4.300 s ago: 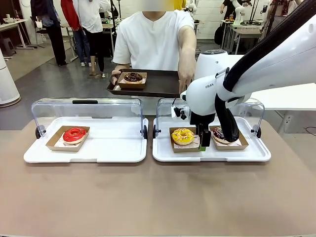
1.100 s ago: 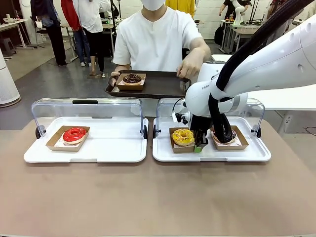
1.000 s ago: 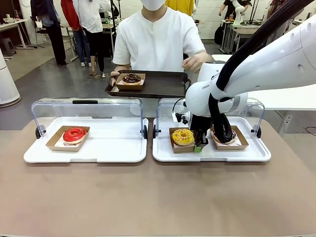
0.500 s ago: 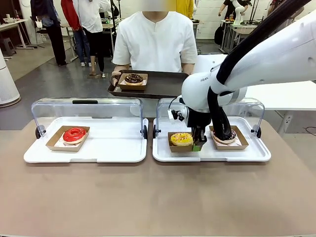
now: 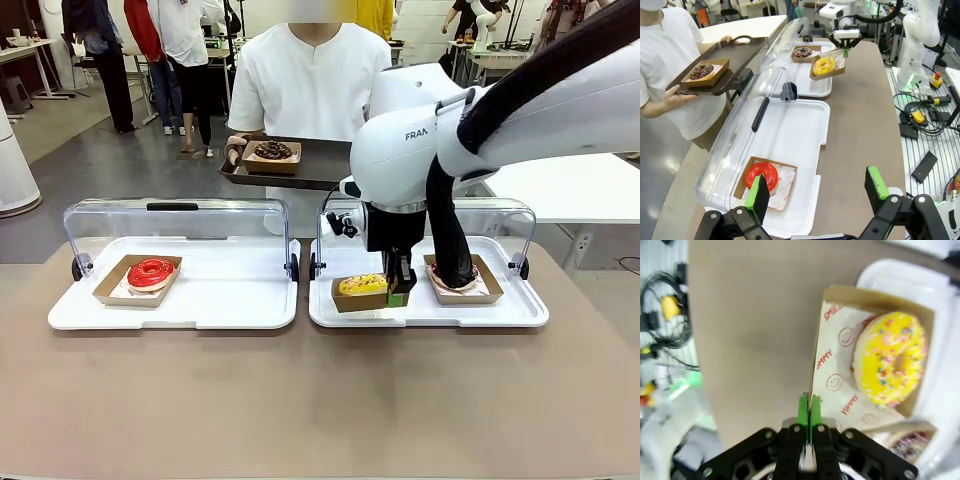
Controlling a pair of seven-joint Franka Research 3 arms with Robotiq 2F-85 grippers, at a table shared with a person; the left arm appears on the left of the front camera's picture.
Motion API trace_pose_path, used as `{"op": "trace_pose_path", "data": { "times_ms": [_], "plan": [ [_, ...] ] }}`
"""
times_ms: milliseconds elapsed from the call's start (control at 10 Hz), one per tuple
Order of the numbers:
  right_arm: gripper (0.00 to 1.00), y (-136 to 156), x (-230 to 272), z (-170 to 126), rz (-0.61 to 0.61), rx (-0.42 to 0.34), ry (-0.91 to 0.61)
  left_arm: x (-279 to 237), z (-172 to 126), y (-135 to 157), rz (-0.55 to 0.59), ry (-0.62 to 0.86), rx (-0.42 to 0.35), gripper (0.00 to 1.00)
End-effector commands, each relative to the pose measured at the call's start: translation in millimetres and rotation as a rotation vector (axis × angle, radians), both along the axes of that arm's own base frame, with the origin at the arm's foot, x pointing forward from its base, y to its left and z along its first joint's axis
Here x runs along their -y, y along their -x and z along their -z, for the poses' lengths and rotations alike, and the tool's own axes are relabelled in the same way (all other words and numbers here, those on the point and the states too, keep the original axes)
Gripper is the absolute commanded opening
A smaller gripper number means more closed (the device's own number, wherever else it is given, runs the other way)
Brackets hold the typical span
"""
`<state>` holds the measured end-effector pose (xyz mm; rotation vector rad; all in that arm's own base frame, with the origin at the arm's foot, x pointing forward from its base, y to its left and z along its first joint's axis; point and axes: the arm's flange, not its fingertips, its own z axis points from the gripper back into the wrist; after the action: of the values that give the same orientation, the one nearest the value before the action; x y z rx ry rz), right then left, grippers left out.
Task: Provide the desired donut to the person.
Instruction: Pick up and lift the Paper togo box containing the Donut pointed at by the person.
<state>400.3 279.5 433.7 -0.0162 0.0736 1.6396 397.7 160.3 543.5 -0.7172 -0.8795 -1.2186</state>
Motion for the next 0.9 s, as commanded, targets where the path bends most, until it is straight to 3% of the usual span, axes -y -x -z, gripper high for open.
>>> {"op": "trace_pose_path", "data": {
  "times_ms": [0, 400, 600, 700, 800],
  "plan": [
    [0.00, 35, 3, -33, 0.017, 0.065, -0.010, -1, -1, 2, 0.003, -0.013, -0.003, 1.00],
    [0.00, 62, 8, -111, 0.078, 0.115, -0.055, -1, -1, 2, 0.003, -0.013, -0.003, 1.00],
    [0.00, 59, 11, -123, 0.068, 0.096, -0.072, -1, -1, 2, 0.003, -0.013, -0.003, 1.00],
    [0.00, 56, 16, -120, -0.008, 0.109, -0.074, -1, -1, 2, 0.003, -0.013, -0.003, 1.00],
    [0.00, 63, 16, -127, 0.058, 0.131, -0.051, -1, -1, 2, 0.003, -0.013, -0.003, 1.00]
  ]
}}
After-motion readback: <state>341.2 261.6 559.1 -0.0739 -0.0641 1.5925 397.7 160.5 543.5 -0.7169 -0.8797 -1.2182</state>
